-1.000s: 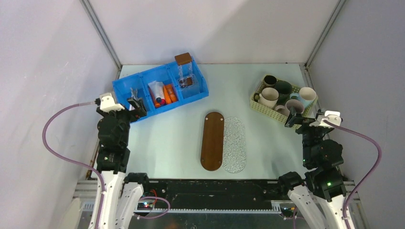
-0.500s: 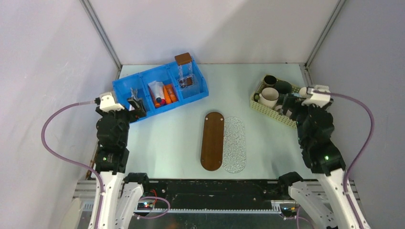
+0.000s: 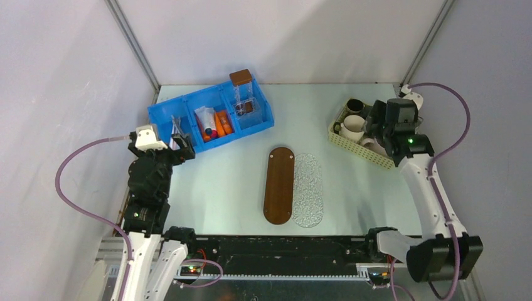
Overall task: Prepare toiletry sets of a toothbrush and toothpaste on the tray
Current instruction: Pick up the cup from the storage box.
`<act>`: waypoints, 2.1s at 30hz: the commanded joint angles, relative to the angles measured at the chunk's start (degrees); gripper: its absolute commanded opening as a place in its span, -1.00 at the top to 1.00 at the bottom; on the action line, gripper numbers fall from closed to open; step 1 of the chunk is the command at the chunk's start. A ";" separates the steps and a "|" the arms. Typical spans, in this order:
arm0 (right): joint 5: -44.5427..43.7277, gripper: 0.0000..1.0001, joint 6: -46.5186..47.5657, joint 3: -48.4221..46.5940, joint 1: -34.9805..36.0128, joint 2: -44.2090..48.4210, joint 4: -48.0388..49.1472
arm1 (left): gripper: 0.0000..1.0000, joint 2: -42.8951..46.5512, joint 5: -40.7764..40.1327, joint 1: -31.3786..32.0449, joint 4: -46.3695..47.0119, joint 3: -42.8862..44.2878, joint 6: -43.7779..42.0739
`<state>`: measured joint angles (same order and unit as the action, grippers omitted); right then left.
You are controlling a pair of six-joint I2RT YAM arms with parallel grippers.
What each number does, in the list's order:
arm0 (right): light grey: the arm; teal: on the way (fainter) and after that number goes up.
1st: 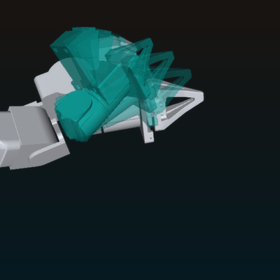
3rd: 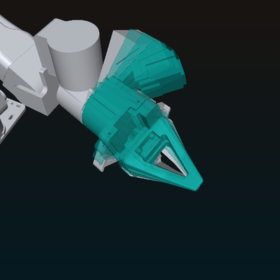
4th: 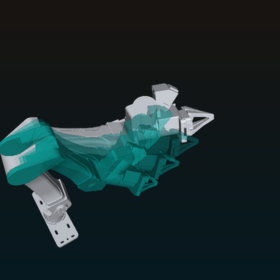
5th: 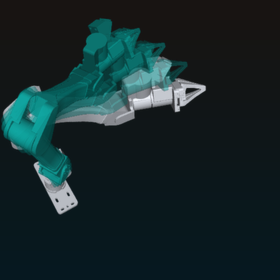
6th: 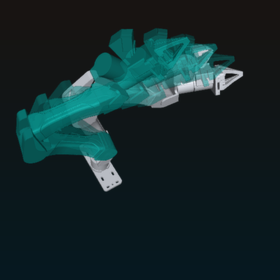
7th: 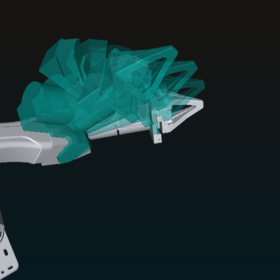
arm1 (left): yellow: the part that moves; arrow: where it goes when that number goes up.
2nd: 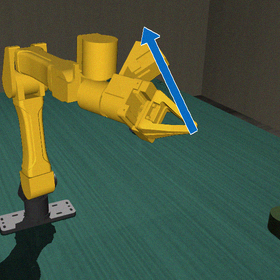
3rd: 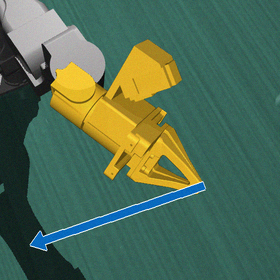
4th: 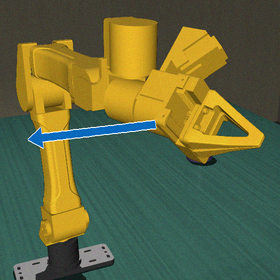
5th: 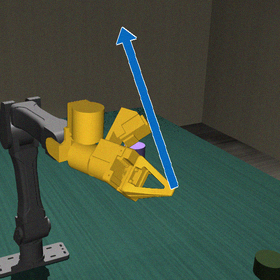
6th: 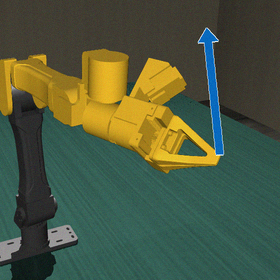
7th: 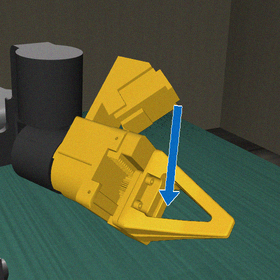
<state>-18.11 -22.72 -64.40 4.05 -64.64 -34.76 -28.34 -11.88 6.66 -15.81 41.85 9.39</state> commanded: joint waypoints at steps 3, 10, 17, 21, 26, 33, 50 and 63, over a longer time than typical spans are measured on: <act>-1.66 -0.98 -11.55 -5.20 -1.24 -8.92 1.67 | -0.99 0.57 -2.61 0.66 0.35 0.94 -1.52; -7.19 -0.75 -19.21 -13.01 -0.86 -23.02 0.10 | -0.99 0.54 -3.96 0.75 0.36 0.63 -1.13; -8.81 -0.19 -15.65 -18.16 -0.90 -33.95 1.36 | -0.99 0.06 -4.49 0.79 0.36 0.51 -1.13; -6.70 -0.02 -11.41 -21.19 -1.20 -38.82 0.89 | -0.99 -0.21 -4.64 0.74 0.43 0.39 -1.20; -3.11 0.03 -7.29 -23.48 -2.20 -43.03 0.21 | -0.99 -0.38 -4.66 0.73 0.49 0.35 -1.37; 1.96 0.34 -3.60 -26.40 -3.17 -48.57 0.64 | -0.99 -0.59 -4.52 0.79 0.53 0.26 -1.52; 3.08 1.00 0.41 -26.61 -4.22 -44.29 1.28 | -0.97 -0.73 -3.74 0.76 0.94 0.04 -1.65; 2.46 1.00 4.90 -26.85 -2.61 -32.44 1.35 | -0.97 0.01 -3.40 0.73 1.18 -0.25 -1.63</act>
<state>-14.11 -19.59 -89.17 0.32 -104.12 -37.17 -28.82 -15.86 7.14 -16.03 41.85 8.93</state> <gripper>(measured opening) 0.101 0.985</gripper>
